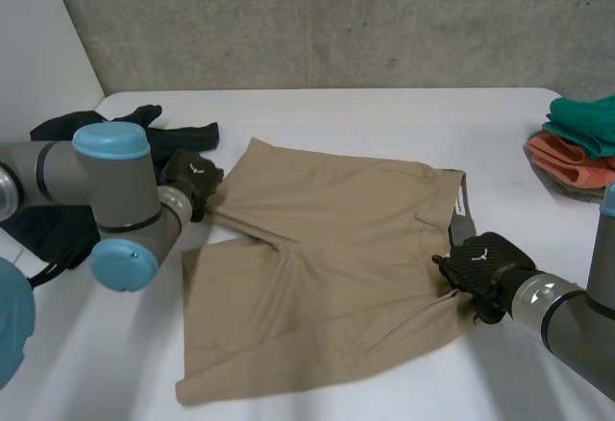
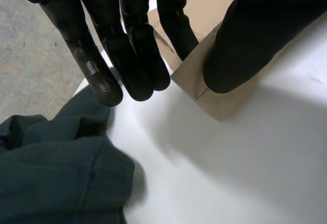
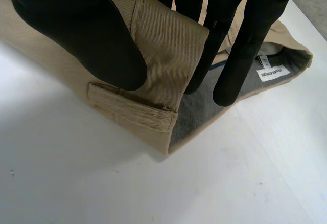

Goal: Fold the laundry.

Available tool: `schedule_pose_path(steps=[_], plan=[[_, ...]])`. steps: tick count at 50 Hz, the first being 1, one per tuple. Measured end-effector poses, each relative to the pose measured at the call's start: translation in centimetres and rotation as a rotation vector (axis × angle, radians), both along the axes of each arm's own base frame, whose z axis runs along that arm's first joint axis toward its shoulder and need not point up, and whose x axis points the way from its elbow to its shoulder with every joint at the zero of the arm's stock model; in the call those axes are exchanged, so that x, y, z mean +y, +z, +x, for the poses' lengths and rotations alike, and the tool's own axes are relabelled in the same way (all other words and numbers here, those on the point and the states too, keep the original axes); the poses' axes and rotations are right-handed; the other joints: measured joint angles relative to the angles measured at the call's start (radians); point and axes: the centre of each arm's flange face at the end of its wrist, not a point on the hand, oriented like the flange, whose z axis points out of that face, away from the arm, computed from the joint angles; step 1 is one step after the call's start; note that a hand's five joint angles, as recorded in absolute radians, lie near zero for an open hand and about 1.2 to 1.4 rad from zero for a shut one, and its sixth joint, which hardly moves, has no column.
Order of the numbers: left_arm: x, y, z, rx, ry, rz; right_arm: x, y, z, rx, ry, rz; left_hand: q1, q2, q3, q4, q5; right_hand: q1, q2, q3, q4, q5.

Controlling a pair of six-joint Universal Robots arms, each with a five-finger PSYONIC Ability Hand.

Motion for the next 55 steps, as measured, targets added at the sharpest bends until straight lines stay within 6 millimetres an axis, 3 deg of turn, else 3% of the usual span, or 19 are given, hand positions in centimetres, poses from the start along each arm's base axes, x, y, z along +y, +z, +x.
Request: schedule_pose_path(steps=[8, 10, 12, 13, 18, 19, 23, 26, 27, 33, 36, 41, 48, 53, 55], plan=[[1.8, -0.3, 0.3, -0.073, -0.004, 0.015, 0.4, 0.1, 0.4, -0.006, 0.014, -0.001, -0.016, -0.050, -0.039, -0.045, -0.012, 0.000, 0.000, 0.000, 0.000, 0.000], [2.0, -0.1, 0.2, -0.071, 0.001, 0.011, 0.5, 0.1, 0.5, -0.009, 0.015, -0.001, -0.173, -0.213, -0.208, -0.217, -0.165, 0.000, 0.000, 0.000, 0.000, 0.000], [2.2, 0.5, 0.1, -0.061, 0.009, 0.003, 0.5, 0.1, 0.5, -0.014, 0.014, 0.000, -0.611, -0.599, -0.577, -0.593, -0.538, 0.000, 0.000, 0.000, 0.000, 0.000], [2.3, 0.8, 0.1, -0.056, 0.014, 0.000, 0.5, 0.2, 0.6, -0.017, 0.012, 0.000, -0.678, -0.662, -0.652, -0.669, -0.616, 0.000, 0.000, 0.000, 0.000, 0.000], [3.1, 2.8, 0.5, -0.022, 0.040, -0.010, 0.3, 0.2, 0.5, -0.028, 0.003, -0.001, -0.726, -0.755, -0.747, -0.771, -0.719, 0.000, 0.000, 0.000, 0.000, 0.000], [4.1, 4.2, 0.9, 0.001, 0.054, -0.004, 0.2, 0.3, 0.5, -0.039, -0.005, -0.004, -0.726, -0.758, -0.750, -0.776, -0.723, 0.000, 0.000, 0.000, 0.000, 0.000], [7.6, 6.3, 2.1, 0.052, 0.067, 0.062, -0.2, 0.3, 0.5, -0.063, -0.023, -0.003, -0.726, -0.758, -0.750, -0.776, -0.723, 0.000, 0.000, 0.000, 0.000, 0.000], [10.3, 6.8, 2.9, 0.081, 0.061, 0.130, -0.3, 0.3, 0.5, -0.075, -0.031, 0.001, -0.720, -0.755, -0.748, -0.770, -0.711, 0.000, 0.000, 0.000, 0.000, 0.000], [12.1, 6.9, 3.3, 0.099, 0.055, 0.179, -0.4, 0.3, 0.5, -0.081, -0.035, 0.004, -0.720, -0.750, -0.746, -0.755, -0.697, 0.000, 0.000, 0.000, 0.000, 0.000], [18.0, 5.7, 4.7, 0.162, 0.034, 0.369, -0.6, 0.5, 0.6, -0.093, -0.044, 0.002, -0.598, -0.645, -0.638, -0.644, -0.589, 0.000, 0.000, 0.000, 0.000, 0.000], [20.1, 4.7, 5.1, 0.183, 0.026, 0.442, -0.7, 0.6, 0.6, -0.094, -0.046, -0.002, -0.585, -0.631, -0.624, -0.626, -0.571, 0.000, 0.000, 0.000, 0.000, 0.000], [21.5, 3.2, 5.2, 0.183, 0.023, 0.500, -0.7, 0.7, 0.5, -0.096, -0.051, -0.006, -0.585, -0.631, -0.624, -0.624, -0.570, 0.000, 0.000, 0.000, 0.000, 0.000], [21.8, 1.8, 4.8, 0.152, 0.023, 0.534, -0.6, 0.9, 0.3, -0.102, -0.060, -0.006, -0.514, -0.560, -0.557, -0.563, -0.509, 0.000, 0.000, 0.000, 0.000, 0.000], [22.0, 1.3, 4.4, 0.127, 0.017, 0.542, -0.4, 1.2, 0.0, -0.104, -0.068, -0.006, -0.005, -0.101, -0.072, -0.074, -0.030, 0.000, 0.000, 0.003, 0.000, 0.000], [22.1, 1.3, 4.4, 0.118, 0.023, 0.539, -0.1, 1.4, -0.1, -0.100, -0.066, 0.002, -0.001, -0.021, -0.012, -0.013, 0.000, 0.000, 0.000, 0.004, 0.000, 0.000]])
